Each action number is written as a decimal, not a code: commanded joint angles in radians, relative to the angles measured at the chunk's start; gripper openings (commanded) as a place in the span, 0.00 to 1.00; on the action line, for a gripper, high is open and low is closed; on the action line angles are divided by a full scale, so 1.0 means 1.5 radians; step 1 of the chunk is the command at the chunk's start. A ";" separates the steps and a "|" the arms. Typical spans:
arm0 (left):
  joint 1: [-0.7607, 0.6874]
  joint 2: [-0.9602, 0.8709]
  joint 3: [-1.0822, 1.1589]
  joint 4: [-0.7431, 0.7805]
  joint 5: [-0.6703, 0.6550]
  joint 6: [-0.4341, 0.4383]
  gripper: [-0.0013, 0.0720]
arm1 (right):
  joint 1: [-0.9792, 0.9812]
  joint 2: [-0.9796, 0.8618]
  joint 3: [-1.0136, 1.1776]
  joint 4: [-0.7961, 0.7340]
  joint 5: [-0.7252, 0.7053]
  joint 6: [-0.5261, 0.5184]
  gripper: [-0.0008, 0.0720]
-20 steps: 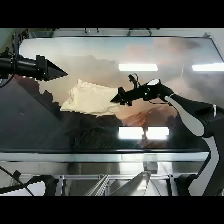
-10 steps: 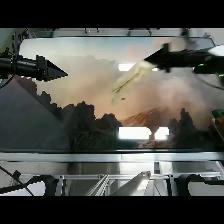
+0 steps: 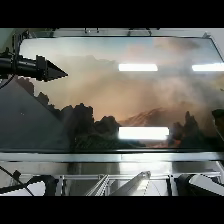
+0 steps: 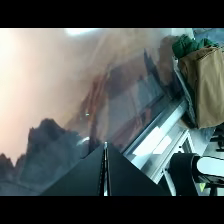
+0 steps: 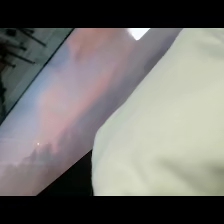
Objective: Fold the shirts.
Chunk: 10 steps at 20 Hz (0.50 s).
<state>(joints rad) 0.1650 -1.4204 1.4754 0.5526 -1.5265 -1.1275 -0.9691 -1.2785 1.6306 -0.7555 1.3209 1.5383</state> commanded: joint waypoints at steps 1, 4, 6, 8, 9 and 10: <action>-0.001 0.000 0.000 0.003 0.000 0.004 0.04 | -0.140 -0.011 0.008 -0.078 0.159 0.009 0.02; -0.004 0.000 0.000 0.003 0.000 0.017 0.04 | -0.190 -0.018 0.008 -0.245 0.268 0.023 0.02; -0.013 0.000 0.000 0.004 0.001 0.022 0.04 | -0.202 -0.018 0.008 -0.384 0.309 0.076 0.02; -0.028 0.000 0.000 0.004 0.000 0.031 0.04 | -0.202 -0.024 0.007 -0.470 0.337 0.085 0.02; -0.038 0.000 0.000 0.004 0.001 0.031 0.04 | -0.202 -0.029 0.006 -0.504 0.349 0.099 0.02; -0.046 0.000 0.000 0.004 0.001 0.031 0.04 | -0.202 -0.031 0.004 -0.527 0.349 0.110 0.02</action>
<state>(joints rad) 0.1246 -1.4204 1.4754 0.5579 -1.5265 -1.0916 -1.2556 -1.3144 1.6402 -1.3285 1.7599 1.6455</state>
